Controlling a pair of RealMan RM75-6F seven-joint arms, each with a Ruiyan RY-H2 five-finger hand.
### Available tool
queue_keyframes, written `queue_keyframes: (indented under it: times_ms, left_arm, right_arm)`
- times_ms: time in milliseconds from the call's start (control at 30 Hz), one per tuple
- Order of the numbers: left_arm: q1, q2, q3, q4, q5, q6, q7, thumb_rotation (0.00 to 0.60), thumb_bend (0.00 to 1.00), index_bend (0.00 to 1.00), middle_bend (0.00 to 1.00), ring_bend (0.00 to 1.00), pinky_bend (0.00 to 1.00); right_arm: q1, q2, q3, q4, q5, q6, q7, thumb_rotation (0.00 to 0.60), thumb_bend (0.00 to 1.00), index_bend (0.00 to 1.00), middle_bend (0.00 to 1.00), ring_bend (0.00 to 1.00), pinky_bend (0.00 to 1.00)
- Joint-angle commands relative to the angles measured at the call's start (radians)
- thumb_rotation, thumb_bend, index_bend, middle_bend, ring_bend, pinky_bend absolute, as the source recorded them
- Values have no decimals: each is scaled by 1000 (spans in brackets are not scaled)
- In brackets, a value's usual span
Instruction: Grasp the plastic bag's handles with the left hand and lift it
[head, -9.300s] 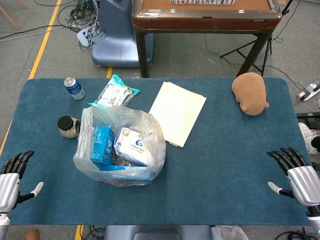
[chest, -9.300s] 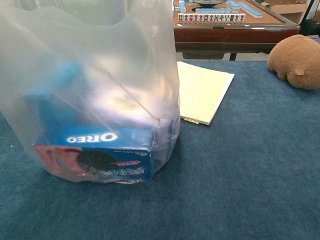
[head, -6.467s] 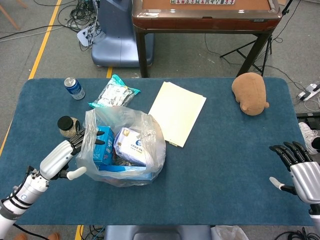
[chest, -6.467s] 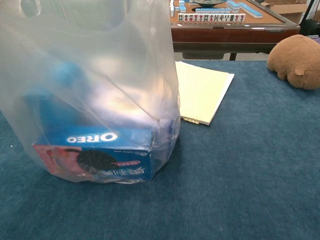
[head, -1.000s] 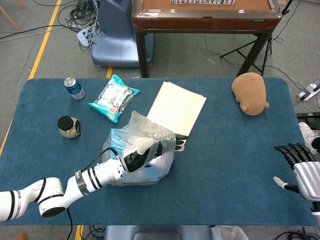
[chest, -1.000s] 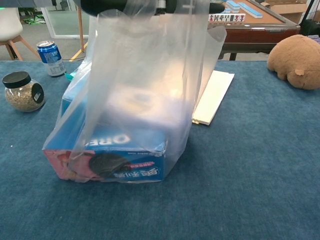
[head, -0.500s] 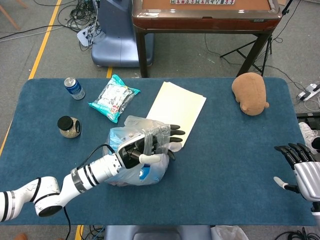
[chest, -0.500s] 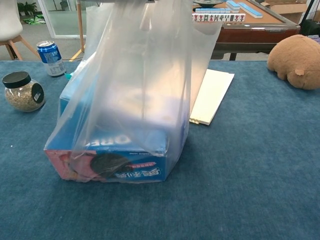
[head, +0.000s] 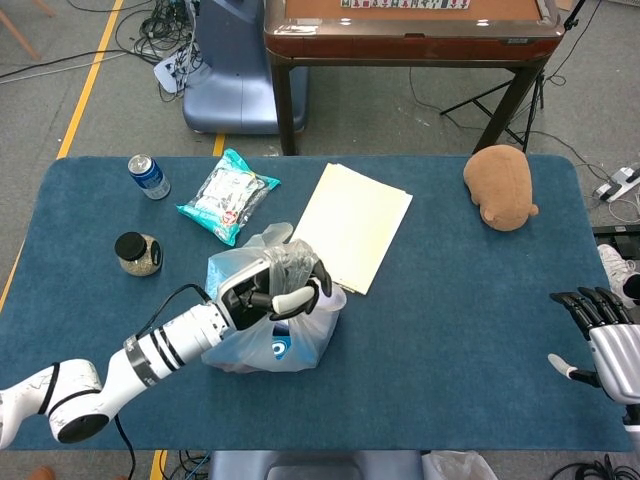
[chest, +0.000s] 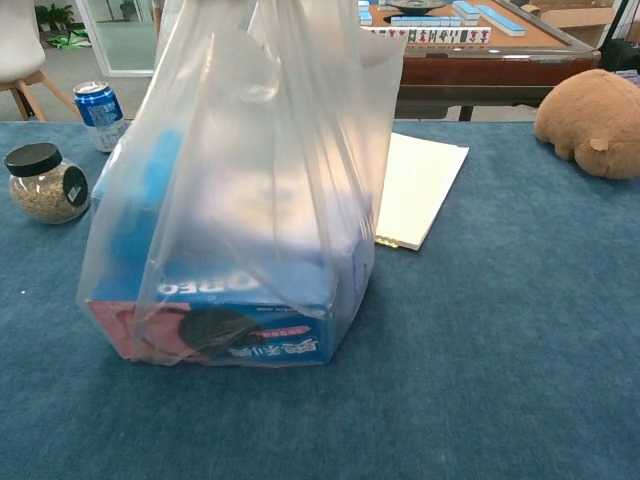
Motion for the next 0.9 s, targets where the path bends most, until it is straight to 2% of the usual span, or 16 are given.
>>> queue_keyframes:
  times_ms: [33, 333, 900]
  left_arm:
    - [31, 35, -19, -41, -42, 7, 82, 600, 420, 514, 558, 680, 1000]
    - [119, 123, -56, -134, -59, 53, 182, 600, 485, 539, 601, 749, 1000]
    - [246, 257, -166, -157, -33, 122, 132, 600, 491, 543, 606, 752, 1000]
  right_arm:
    - [-1, 0, 0, 0, 0, 1, 0, 600, 148, 207, 212, 118, 124]
    - [0, 1, 1, -1, -1, 0, 1, 600, 148, 207, 212, 118, 124]
    - [6, 4, 1, -14, -4, -6, -8, 600, 147, 207, 212, 118, 124]
